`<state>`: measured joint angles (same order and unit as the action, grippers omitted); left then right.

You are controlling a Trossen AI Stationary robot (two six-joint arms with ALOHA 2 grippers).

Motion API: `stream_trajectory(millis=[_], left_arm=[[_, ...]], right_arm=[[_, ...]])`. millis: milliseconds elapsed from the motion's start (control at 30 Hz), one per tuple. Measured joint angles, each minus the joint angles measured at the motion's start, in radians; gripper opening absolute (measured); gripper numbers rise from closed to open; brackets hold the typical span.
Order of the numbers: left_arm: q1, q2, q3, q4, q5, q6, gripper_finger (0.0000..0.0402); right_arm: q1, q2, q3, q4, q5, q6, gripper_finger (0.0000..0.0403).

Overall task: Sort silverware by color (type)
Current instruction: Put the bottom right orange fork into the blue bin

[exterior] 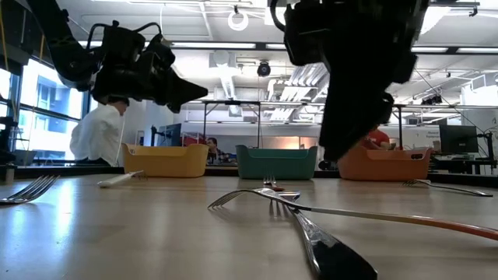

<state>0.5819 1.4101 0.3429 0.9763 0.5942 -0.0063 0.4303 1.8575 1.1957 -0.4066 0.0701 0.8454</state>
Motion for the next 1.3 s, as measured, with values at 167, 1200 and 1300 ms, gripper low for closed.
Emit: stream_trajectory(millis=[167,1200,1300], left_arm=[[0.0,0.0,-0.004,-0.023,0.0,0.01,0.0],[-0.002,0.001,-0.004,-0.058,0.01,0.023,0.0],[-0.001,0.001,-0.004,-0.058,0.012,0.027,0.0]], right_arm=[[0.035,0.054,0.05,0.0,0.0,0.001,0.014],[0.046,0.266,0.298,-0.304,0.003,-0.011,0.0032],[0.046,0.266,0.299,-0.309,0.003,-0.09,0.0015]])
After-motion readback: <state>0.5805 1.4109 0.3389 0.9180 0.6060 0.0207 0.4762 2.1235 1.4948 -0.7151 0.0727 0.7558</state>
